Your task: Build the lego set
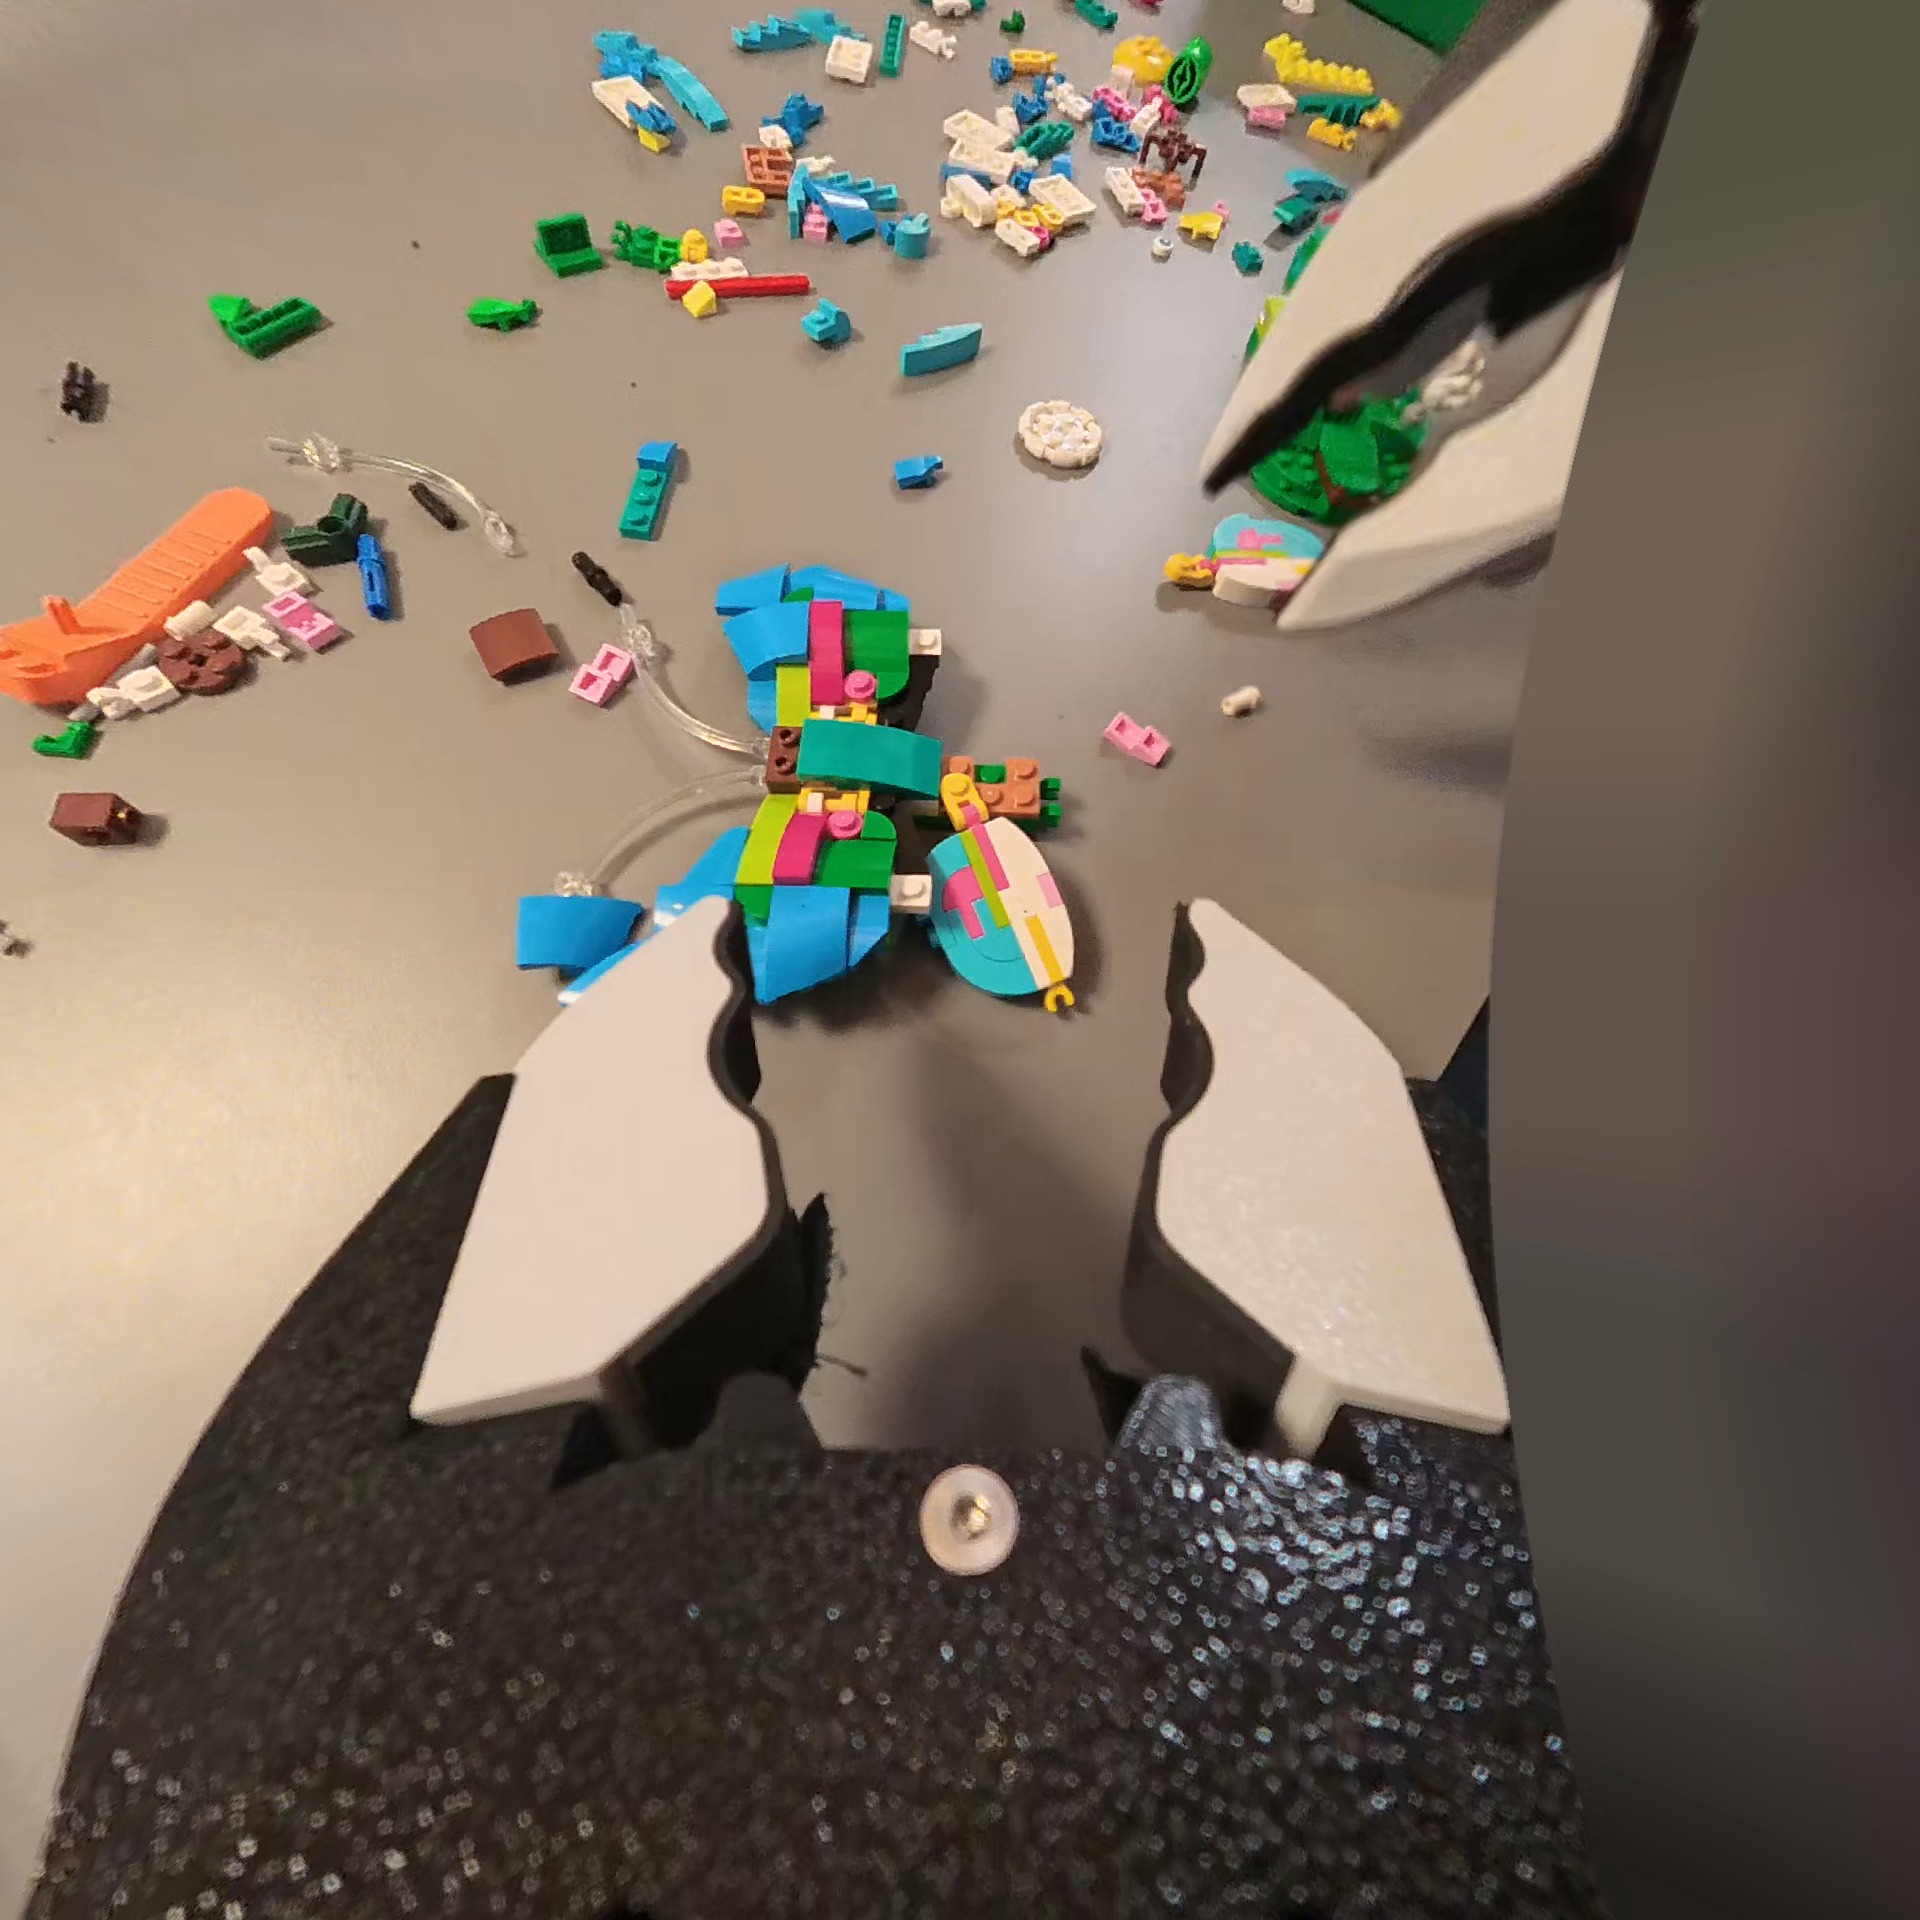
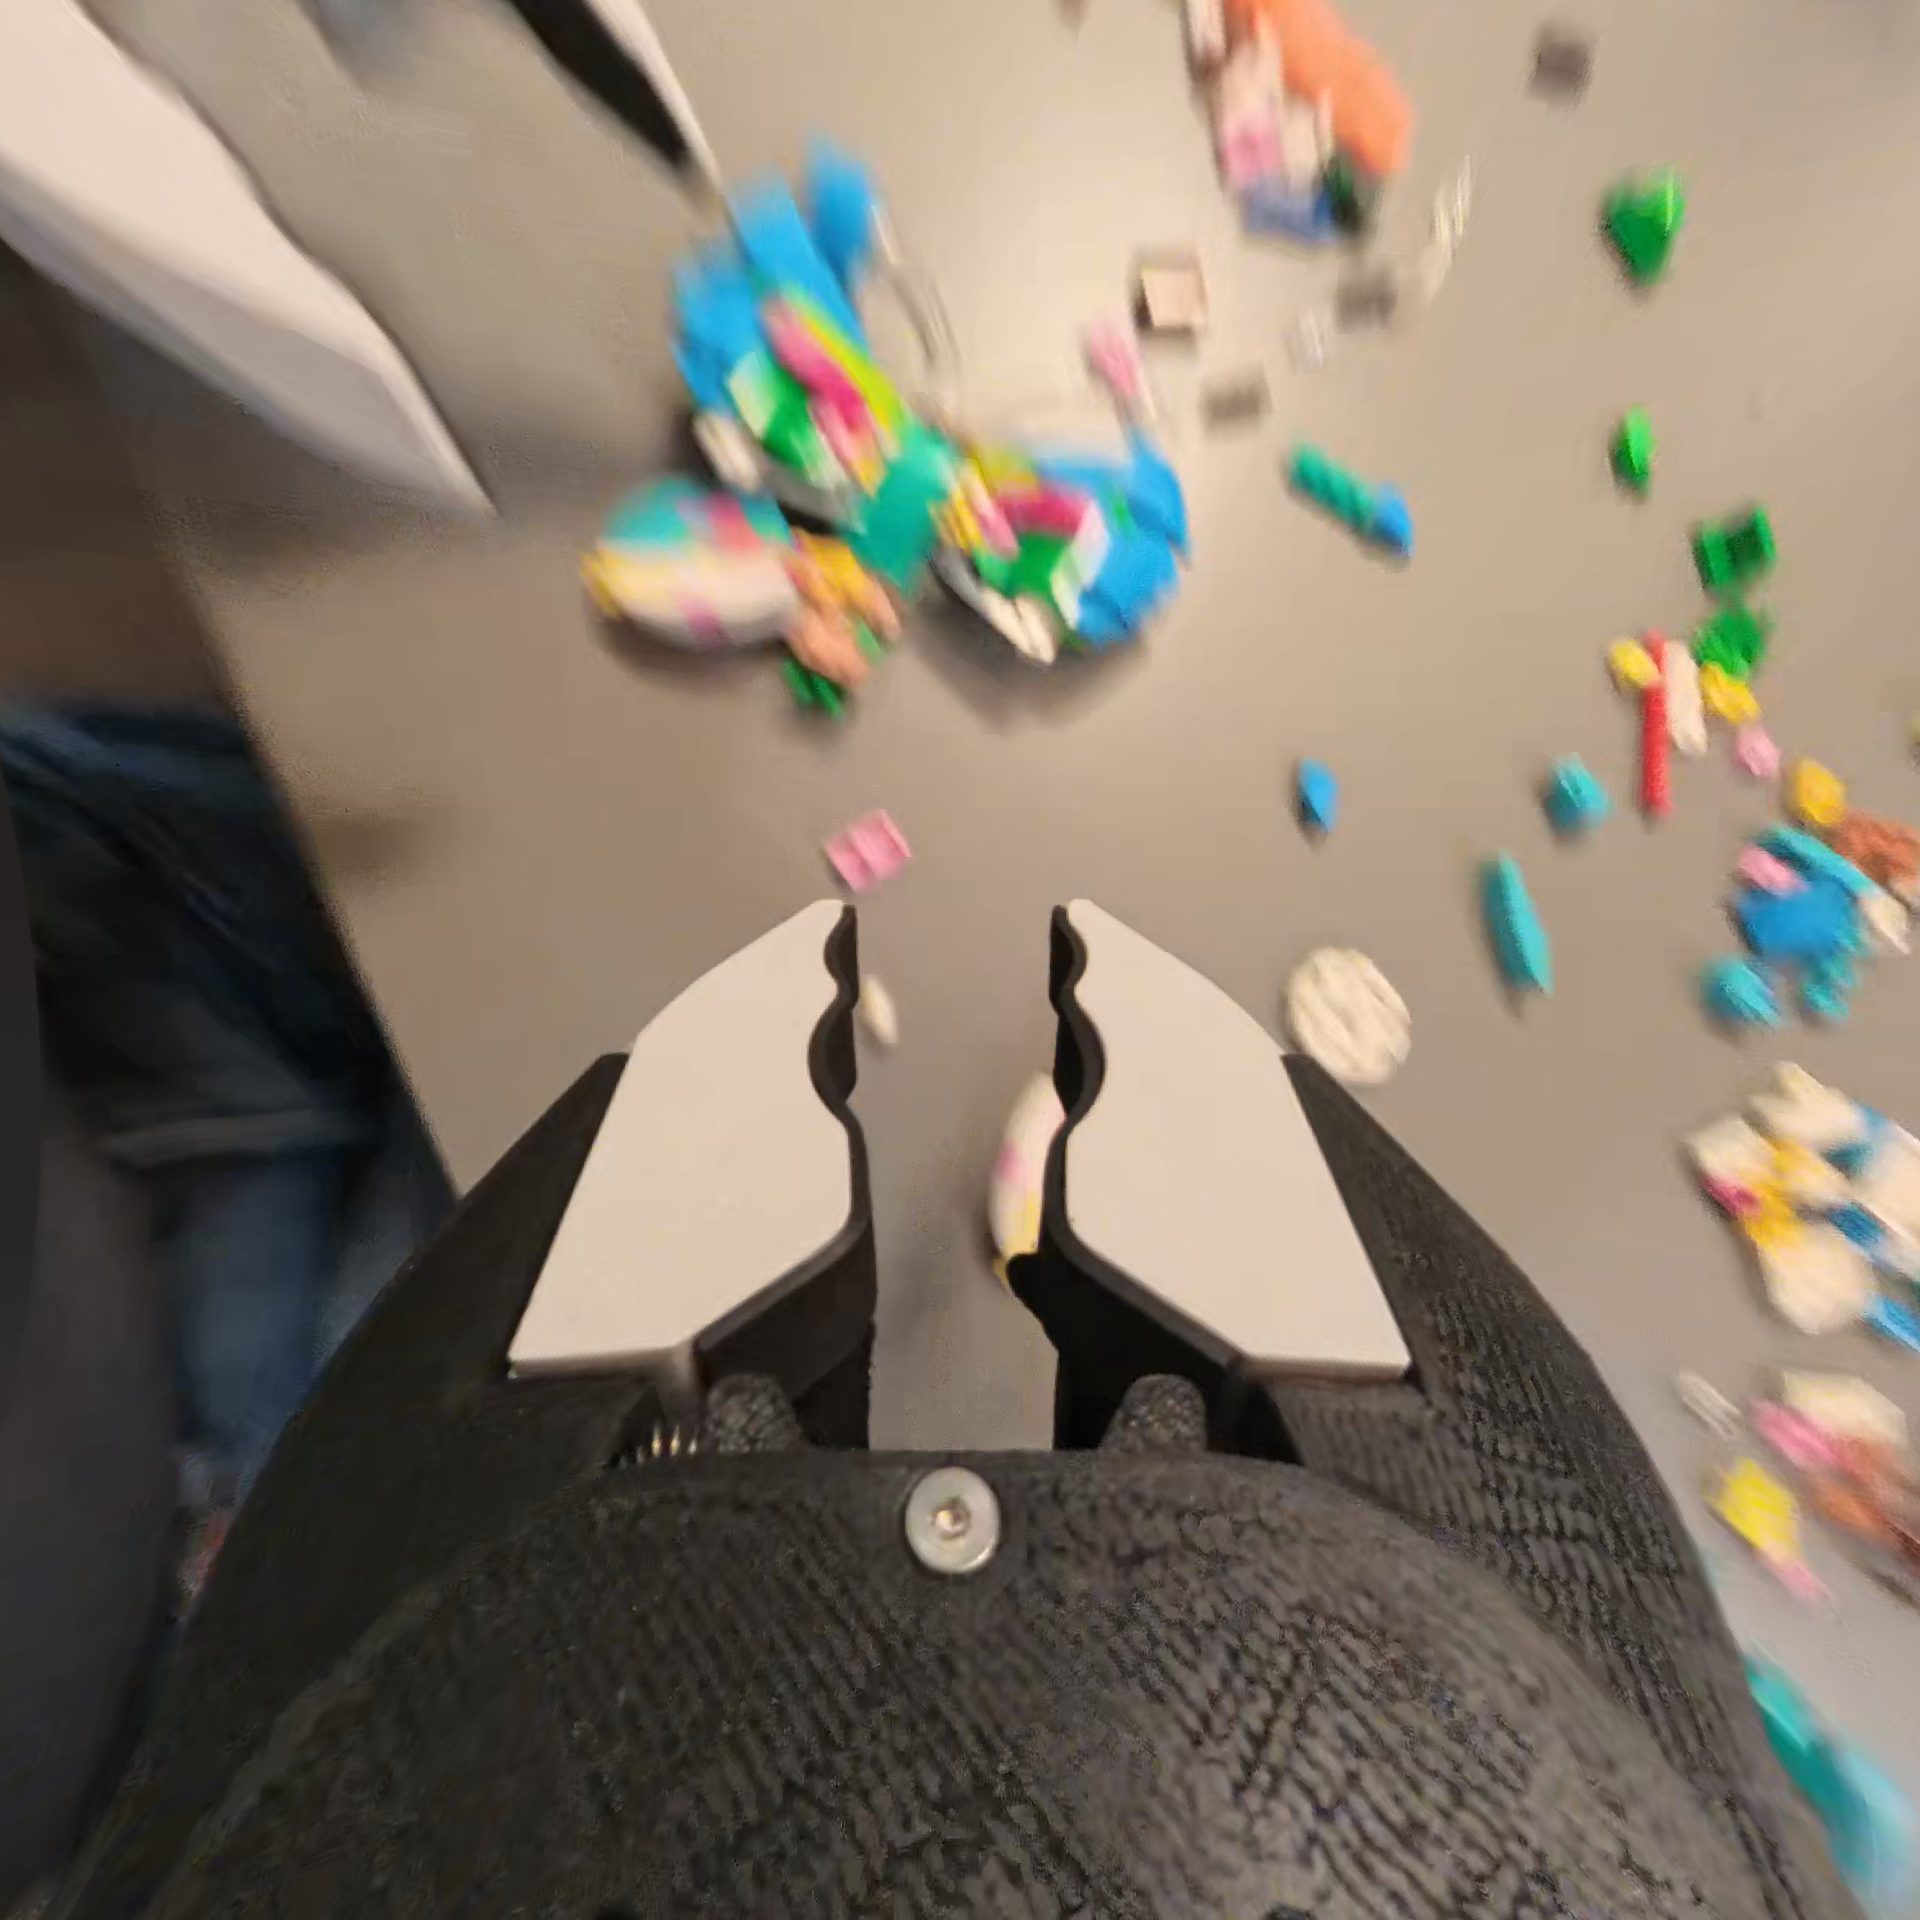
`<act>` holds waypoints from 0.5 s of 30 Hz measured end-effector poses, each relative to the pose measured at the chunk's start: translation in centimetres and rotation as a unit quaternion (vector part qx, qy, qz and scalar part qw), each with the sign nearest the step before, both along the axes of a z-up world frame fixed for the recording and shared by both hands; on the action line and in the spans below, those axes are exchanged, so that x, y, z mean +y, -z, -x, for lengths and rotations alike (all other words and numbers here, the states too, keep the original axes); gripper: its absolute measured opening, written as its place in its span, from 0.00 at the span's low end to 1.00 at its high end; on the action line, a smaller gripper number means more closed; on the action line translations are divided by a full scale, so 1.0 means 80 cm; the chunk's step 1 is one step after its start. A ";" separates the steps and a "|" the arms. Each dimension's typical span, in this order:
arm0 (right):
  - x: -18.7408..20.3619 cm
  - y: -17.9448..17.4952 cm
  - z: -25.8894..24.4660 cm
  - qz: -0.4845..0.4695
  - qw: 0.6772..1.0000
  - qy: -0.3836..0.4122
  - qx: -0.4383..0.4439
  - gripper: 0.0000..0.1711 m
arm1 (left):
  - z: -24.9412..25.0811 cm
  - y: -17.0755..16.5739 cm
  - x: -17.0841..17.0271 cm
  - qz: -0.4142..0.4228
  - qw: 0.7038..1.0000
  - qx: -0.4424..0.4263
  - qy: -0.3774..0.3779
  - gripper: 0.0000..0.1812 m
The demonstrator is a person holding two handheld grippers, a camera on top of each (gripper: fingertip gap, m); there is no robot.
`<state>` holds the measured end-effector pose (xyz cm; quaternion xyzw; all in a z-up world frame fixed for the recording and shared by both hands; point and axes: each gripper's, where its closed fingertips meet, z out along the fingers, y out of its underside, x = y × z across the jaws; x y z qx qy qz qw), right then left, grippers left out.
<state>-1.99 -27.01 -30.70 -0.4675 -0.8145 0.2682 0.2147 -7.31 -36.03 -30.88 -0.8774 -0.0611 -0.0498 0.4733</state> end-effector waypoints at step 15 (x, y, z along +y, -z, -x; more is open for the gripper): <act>-0.053 0.056 0.054 0.026 0.999 0.025 -0.008 0.10 | 0.017 -0.021 -0.022 -0.064 0.997 -0.029 -0.017 0.43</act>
